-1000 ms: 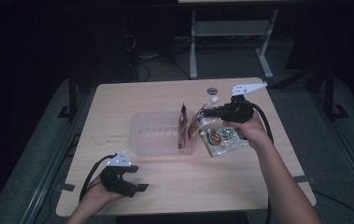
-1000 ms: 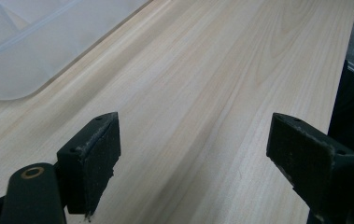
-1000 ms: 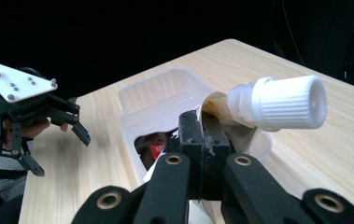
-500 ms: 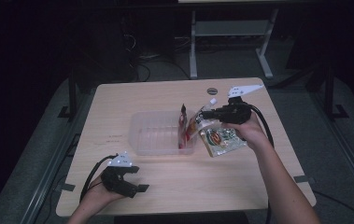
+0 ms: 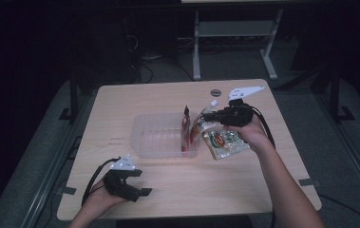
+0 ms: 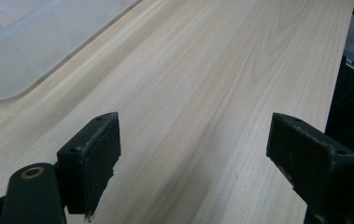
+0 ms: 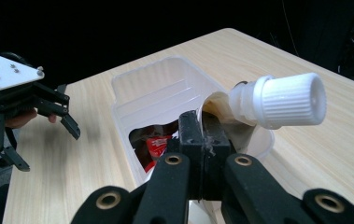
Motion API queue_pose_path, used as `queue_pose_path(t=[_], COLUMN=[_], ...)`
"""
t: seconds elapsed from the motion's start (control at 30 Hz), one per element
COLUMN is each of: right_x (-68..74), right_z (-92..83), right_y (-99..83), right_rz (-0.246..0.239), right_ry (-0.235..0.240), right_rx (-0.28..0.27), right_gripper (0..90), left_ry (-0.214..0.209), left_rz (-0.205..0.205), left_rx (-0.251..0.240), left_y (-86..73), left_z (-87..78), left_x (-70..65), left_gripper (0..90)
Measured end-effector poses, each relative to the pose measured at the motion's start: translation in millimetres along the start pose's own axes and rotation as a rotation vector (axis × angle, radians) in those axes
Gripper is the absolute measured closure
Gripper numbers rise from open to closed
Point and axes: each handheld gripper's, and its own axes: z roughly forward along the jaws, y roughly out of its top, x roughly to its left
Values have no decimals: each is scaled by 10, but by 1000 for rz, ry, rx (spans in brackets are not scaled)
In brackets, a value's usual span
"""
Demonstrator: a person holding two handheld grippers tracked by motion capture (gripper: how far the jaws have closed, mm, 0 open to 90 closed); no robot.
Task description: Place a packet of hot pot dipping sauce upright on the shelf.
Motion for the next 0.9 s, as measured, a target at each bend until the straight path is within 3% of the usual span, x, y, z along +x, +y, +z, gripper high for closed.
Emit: queue_pose_path(t=[0.37, 0.9], right_x=[42, -18], right_z=[189, 376], right_y=[-20, -155], right_rz=[2, 29], right_ry=[6, -7], right_rx=[33, 73], right_gripper=[892, 888], left_ry=[-4, -9], left_rz=[2, 1], left_rx=[0, 7], left_y=[1, 3], left_z=[3, 19], left_x=[-4, -18], left_gripper=[173, 173])
